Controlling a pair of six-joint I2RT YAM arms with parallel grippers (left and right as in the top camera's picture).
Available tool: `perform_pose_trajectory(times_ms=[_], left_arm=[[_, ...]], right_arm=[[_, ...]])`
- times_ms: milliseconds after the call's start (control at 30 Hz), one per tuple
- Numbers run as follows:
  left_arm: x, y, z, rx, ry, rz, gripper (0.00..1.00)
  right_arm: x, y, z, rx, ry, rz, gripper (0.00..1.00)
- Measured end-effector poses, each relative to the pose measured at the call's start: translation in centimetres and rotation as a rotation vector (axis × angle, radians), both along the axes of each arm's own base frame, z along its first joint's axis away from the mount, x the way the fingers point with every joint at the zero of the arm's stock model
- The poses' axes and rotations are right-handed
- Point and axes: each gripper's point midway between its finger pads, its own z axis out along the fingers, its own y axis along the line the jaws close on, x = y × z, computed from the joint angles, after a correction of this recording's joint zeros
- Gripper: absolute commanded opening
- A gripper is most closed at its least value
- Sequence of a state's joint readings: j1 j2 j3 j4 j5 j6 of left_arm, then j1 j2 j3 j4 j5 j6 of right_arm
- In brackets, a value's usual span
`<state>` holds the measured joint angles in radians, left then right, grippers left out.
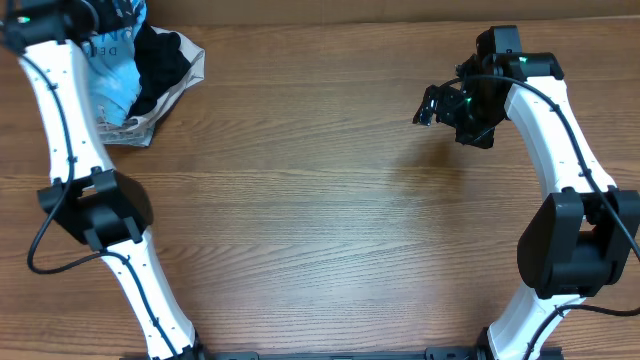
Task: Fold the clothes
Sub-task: 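Lower the bundle onto the stack and release the left gripper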
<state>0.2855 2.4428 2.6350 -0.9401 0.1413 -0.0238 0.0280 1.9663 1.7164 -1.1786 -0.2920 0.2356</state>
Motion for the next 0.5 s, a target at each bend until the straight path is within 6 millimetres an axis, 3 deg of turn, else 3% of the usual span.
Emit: perform_pose_trajectory(times_ms=[300, 367, 500], left_arm=[[0.8, 0.1, -10.1, 0.036, 0.163, 0.010, 1.00], [0.8, 0.4, -11.3, 0.040, 0.181, 0.017, 1.00], [0.9, 0.6, -11.8, 0.039, 0.185, 0.018, 1.00]], right_arm=[[0.0, 0.0, 0.0, 0.000, -0.001, 0.000, 1.00], [0.0, 0.0, 0.0, 0.000, 0.000, 0.000, 1.00], [0.0, 0.0, 0.0, 0.000, -0.001, 0.000, 1.00]])
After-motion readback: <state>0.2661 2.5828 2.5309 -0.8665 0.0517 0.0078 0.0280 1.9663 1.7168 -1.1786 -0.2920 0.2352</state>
